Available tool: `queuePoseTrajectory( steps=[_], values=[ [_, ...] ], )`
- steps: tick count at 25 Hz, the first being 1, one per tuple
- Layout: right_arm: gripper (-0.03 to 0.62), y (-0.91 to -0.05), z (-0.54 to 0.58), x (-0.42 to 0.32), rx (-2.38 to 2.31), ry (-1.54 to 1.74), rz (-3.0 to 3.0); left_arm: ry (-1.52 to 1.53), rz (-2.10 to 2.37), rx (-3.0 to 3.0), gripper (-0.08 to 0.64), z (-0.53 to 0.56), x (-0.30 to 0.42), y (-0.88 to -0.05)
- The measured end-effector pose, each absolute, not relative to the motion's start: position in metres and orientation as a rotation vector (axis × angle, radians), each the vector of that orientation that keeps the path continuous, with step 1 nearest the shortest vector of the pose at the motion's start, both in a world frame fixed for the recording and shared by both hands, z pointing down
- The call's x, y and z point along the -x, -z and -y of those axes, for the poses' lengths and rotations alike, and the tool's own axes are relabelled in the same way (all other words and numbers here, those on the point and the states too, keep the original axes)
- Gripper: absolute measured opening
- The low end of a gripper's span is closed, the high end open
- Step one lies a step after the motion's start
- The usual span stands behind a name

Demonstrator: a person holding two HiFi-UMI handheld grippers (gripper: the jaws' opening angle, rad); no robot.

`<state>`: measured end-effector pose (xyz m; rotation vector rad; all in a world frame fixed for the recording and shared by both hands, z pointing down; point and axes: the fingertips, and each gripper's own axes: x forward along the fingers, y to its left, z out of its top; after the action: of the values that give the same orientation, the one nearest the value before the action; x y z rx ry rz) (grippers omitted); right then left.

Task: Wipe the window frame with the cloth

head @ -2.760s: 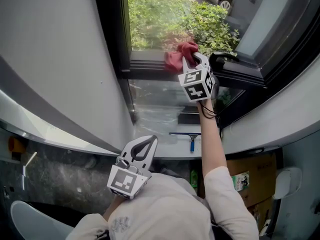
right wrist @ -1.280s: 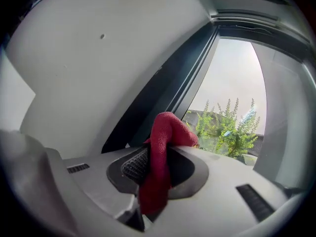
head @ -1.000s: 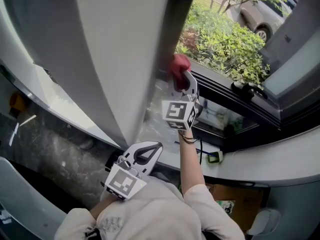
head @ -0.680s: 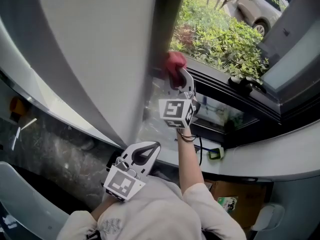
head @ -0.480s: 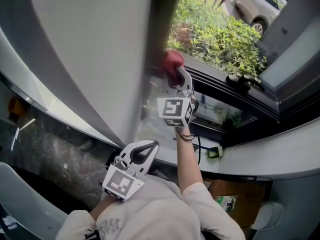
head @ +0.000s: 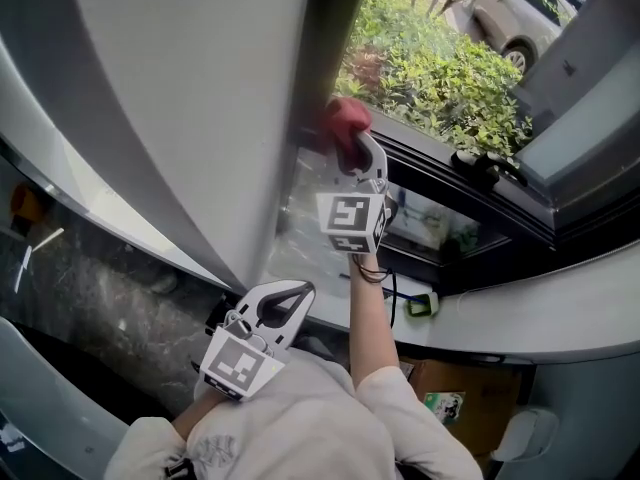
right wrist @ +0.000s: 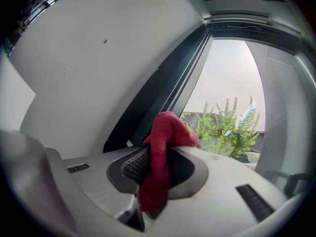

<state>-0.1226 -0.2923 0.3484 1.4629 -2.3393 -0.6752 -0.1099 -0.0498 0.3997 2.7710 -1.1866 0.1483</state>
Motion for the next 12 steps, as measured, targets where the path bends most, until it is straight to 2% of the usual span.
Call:
queuePoseTrajectory(
  steps=[12],
  values=[
    [0.086, -0.35, 0.29, 0.111, -1.461, 0.677, 2.328, -0.157, 1.166, -2.781, 0.008, 0.049, 0.102, -0.397]
  ],
)
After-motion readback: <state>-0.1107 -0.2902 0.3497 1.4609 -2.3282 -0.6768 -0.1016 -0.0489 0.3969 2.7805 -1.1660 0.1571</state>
